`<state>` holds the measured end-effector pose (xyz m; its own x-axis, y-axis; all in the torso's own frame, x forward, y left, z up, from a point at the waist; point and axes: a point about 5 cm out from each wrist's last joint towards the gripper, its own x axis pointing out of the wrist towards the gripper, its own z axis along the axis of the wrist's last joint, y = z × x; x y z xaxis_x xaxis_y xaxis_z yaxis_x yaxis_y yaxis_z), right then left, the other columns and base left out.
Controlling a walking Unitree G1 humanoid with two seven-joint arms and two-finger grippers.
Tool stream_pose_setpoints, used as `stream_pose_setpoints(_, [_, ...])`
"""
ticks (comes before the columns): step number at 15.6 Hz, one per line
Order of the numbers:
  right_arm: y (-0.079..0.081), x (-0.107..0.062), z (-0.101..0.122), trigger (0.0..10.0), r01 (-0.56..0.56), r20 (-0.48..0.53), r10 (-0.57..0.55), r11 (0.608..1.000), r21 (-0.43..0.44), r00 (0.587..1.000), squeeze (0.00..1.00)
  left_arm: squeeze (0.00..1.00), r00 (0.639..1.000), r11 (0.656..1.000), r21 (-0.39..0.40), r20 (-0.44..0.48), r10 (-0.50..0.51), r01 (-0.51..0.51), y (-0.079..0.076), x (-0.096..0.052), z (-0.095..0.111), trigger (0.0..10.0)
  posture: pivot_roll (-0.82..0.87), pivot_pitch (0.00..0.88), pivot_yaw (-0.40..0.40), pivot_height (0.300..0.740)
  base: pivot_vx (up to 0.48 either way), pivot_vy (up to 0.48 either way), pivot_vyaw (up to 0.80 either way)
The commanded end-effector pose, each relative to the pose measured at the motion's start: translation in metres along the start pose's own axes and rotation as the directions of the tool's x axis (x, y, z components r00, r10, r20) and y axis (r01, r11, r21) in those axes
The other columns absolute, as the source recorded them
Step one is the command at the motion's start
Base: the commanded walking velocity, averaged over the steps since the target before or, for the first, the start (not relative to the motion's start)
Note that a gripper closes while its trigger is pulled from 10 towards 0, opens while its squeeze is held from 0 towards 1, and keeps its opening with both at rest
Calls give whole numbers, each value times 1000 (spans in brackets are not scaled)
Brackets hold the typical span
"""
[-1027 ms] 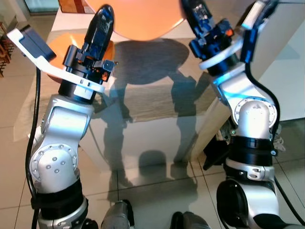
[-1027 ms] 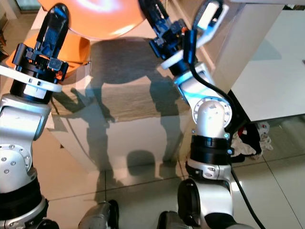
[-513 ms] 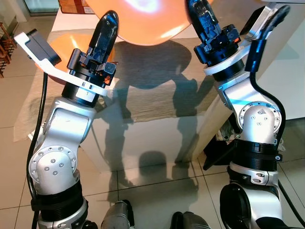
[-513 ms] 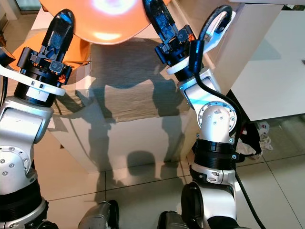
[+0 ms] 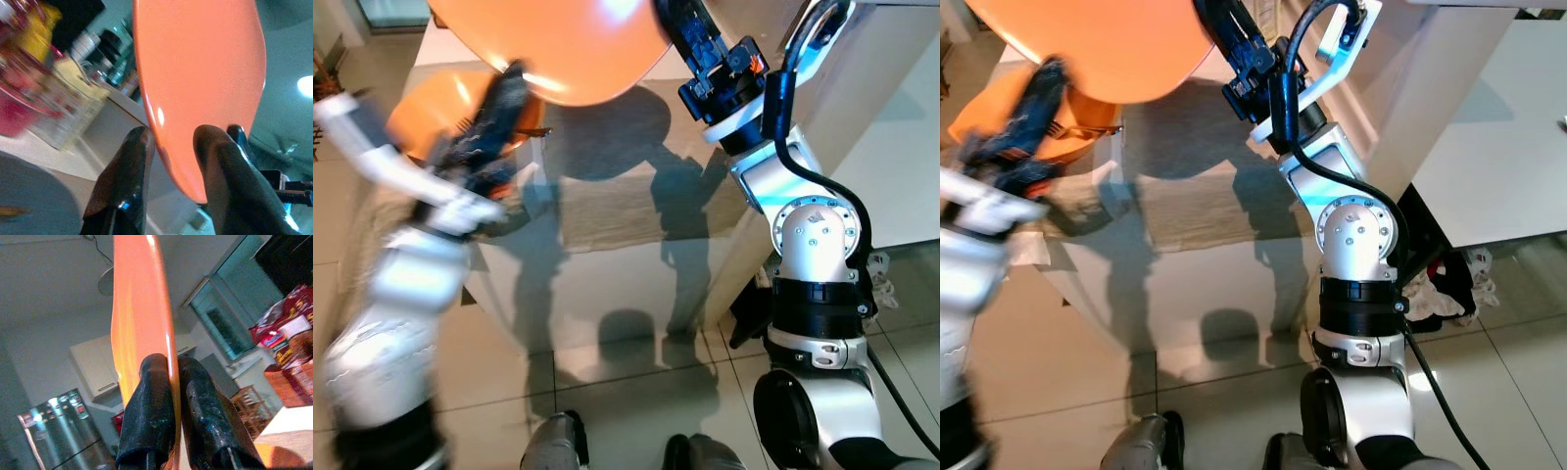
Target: Setting the table
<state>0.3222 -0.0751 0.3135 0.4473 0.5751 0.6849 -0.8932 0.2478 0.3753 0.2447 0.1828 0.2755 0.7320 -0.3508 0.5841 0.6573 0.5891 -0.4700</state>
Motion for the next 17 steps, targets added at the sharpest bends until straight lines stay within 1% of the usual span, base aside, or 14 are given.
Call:
stream_pose_setpoints(1, [3,4,13,0,-16,54,18,999,-36,998,0,1000,999,999,40,22,-29,28,-4,-7,12,10000,2,126,11,740,0,0,0])
stream_pose_setpoints(2, [3,4,14,0,-12,59,14,999,-40,998,0,1000,1000,998,65,16,-4,3,0,-11,15,10000,4,124,10,740,0,0,0])
stream_pose_setpoints(3, [1,4,16,0,-1,68,5,999,-48,998,0,1000,985,970,180,-15,171,-166,21,-24,17,10000,9,121,8,740,0,0,0])
stream_pose_setpoints(4, [1,4,16,0,1,70,3,999,-49,998,0,761,958,928,261,-35,283,-265,34,-30,15,10000,11,121,7,740,0,0,0])
stream_pose_setpoints(5, [4,2,10,10000,-30,32,31,999,-41,999,0,0,876,809,396,-23,481,-434,57,-44,11,10000,15,118,5,740,0,0,0])
stream_pose_setpoints(6, [9,-1,4,10000,-65,-3,65,997,-31,998,0,0,854,770,448,-27,520,-454,60,-48,6,10000,16,117,5,740,0,0,0])
stream_pose_setpoints(7, [16,-6,-5,10000,-120,-50,119,993,-6,992,0,0,849,750,481,-24,528,-453,57,-47,0,10000,17,116,2,740,0,0,0])
stream_pose_setpoints(8, [22,-11,-12,10000,-164,-89,165,986,21,982,0,0,852,765,446,-11,524,-464,52,-44,-5,10000,19,114,0,740,0,0,0])
stream_pose_setpoints(9, [24,-18,-18,10000,-178,-119,181,984,32,976,0,0,852,756,475,-23,522,-450,48,-40,-13,10000,19,114,0,740,0,0,0])
stream_pose_setpoints(12, [10,-38,-32,10000,-60,-184,57,998,-12,981,0,0,813,676,555,0,583,-485,51,-39,-27,10000,17,110,5,740,0,0,0])
stream_pose_setpoints(13, [8,-41,-33,10000,-41,-190,36,999,-22,981,0,0,803,664,565,-3,596,-490,53,-40,-30,10000,17,110,5,740,0,0,0])
stream_pose_setpoints(14, [2,-52,-35,10000,15,-197,-24,999,-47,980,0,0,746,583,650,-37,665,-487,65,-54,-41,10000,12,109,14,740,0,0,0])
stream_pose_setpoints(15, [1,-58,-38,10000,34,-204,-43,998,-46,978,0,0,712,545,683,-51,700,-487,72,-64,-47,10000,8,110,19,740,0,0,0])
stream_pose_setpoints(17, [3,-66,-41,10000,49,-212,-56,998,-37,976,0,0,685,529,687,-62,726,-498,76,-73,-52,10000,4,112,24,740,0,0,0])
